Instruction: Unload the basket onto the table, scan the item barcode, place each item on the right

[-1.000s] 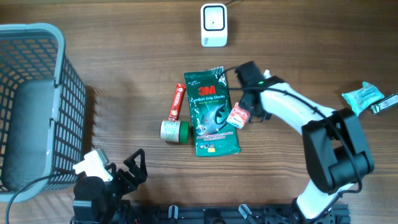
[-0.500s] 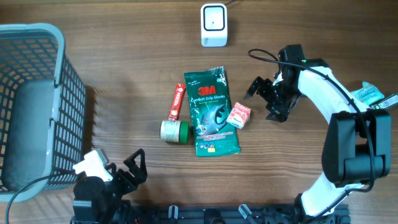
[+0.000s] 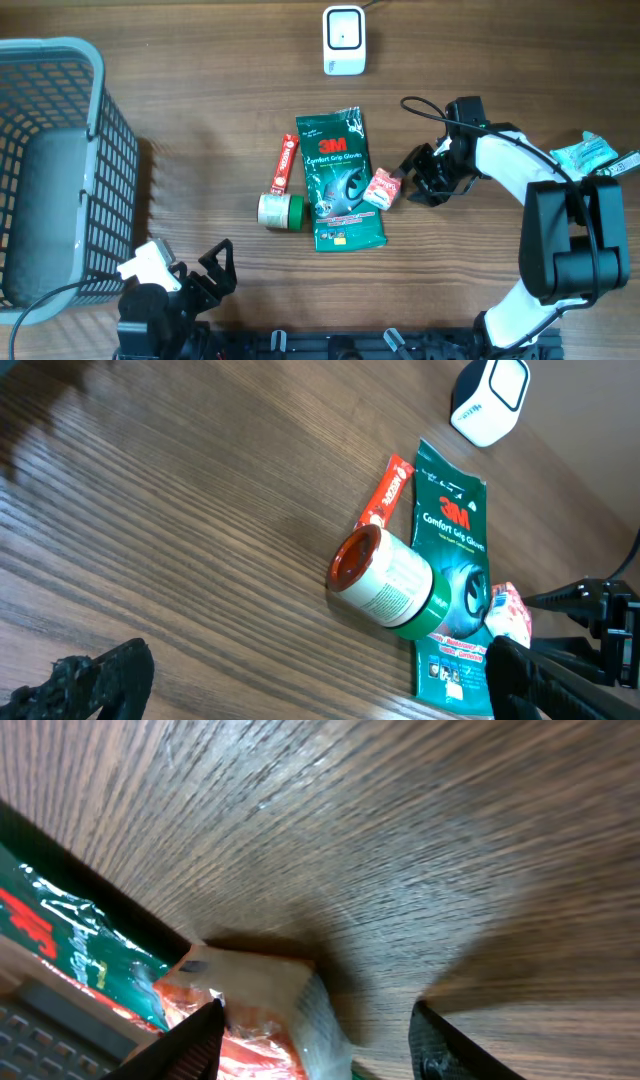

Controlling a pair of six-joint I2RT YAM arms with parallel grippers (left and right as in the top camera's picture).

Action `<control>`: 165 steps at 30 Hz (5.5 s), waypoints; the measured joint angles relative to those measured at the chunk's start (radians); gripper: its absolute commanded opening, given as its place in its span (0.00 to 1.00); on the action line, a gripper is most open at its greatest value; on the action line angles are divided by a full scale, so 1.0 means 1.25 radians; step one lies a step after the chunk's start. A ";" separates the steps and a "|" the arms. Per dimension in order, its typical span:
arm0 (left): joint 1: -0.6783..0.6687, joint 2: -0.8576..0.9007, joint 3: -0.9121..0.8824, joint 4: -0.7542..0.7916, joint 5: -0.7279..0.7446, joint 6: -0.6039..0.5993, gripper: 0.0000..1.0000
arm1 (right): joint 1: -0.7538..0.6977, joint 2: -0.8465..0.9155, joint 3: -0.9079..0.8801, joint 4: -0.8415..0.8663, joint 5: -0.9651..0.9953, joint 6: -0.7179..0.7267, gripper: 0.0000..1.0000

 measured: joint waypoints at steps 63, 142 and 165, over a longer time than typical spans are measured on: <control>0.000 0.000 0.000 0.000 0.000 0.000 1.00 | 0.128 -0.026 0.018 0.355 -0.187 -0.389 0.05; 0.000 0.000 0.000 0.000 0.000 0.000 1.00 | 0.210 0.053 0.678 -0.480 0.047 -0.400 1.00; 0.000 0.000 0.000 0.000 0.000 0.000 1.00 | 0.508 0.092 0.369 -0.153 0.534 -0.349 1.00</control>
